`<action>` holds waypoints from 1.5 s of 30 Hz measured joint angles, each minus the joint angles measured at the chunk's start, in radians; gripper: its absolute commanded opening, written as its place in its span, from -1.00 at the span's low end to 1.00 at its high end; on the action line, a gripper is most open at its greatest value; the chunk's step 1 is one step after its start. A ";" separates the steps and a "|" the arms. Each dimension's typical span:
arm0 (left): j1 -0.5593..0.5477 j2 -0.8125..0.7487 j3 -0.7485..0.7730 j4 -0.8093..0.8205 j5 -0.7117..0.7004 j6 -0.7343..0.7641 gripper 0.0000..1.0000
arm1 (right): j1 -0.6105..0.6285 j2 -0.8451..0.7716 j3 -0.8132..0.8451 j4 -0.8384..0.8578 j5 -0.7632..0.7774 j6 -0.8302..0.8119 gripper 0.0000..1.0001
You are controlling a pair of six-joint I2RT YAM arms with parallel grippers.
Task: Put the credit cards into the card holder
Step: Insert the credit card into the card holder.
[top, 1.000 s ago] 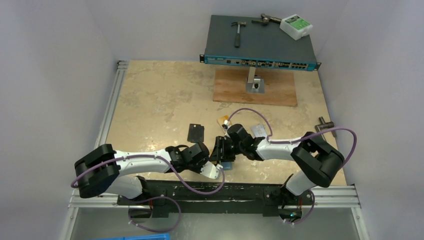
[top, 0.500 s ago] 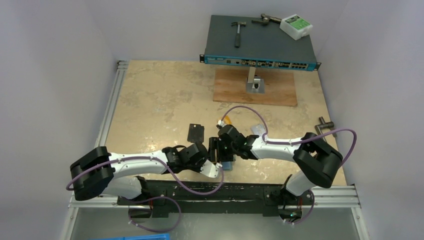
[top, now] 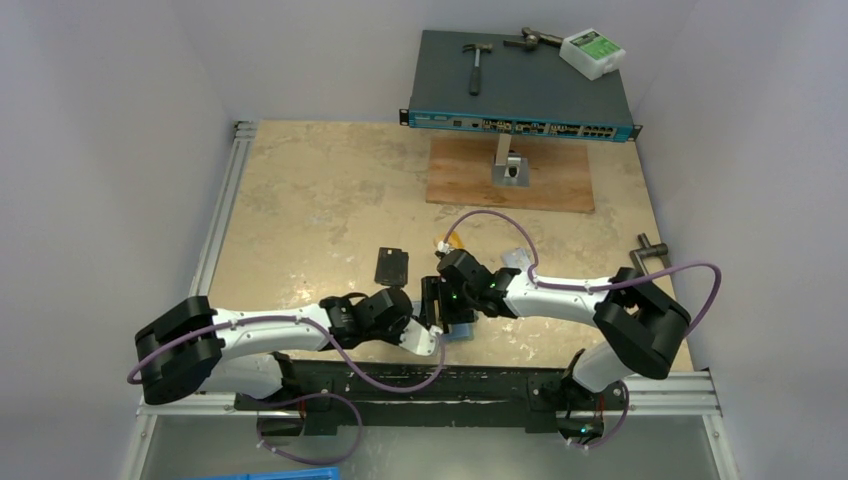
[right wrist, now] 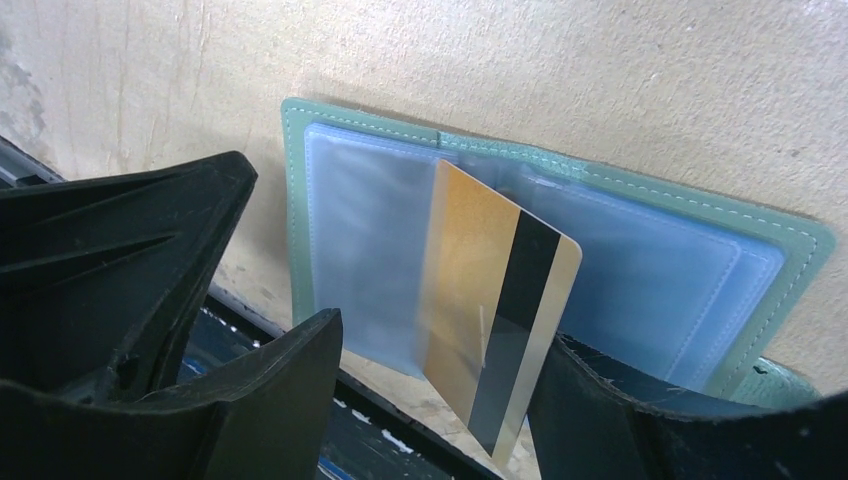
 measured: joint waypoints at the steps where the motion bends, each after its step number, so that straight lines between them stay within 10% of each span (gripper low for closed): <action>1: 0.000 0.000 0.000 0.000 -0.001 0.000 -1.00 | 0.000 -0.002 0.000 -0.007 0.001 -0.002 0.29; 12: 0.027 -0.025 0.023 -0.026 -0.043 -0.010 -0.68 | -0.003 -0.003 -0.008 0.003 -0.003 -0.010 0.30; 13: 0.034 -0.025 0.032 -0.033 -0.051 -0.018 -0.48 | -0.004 -0.003 -0.010 0.005 -0.006 -0.010 0.30; 15: 0.055 -0.026 0.055 -0.048 -0.067 -0.028 0.57 | -0.004 -0.002 -0.010 0.007 -0.011 -0.010 0.31; 17: 0.080 -0.032 0.078 -0.062 -0.079 -0.034 0.93 | -0.004 -0.002 -0.010 0.007 -0.011 -0.010 0.32; 45: 0.530 -0.256 0.261 -0.359 0.101 -0.142 1.00 | -0.004 -0.023 -0.042 0.052 -0.005 0.009 0.39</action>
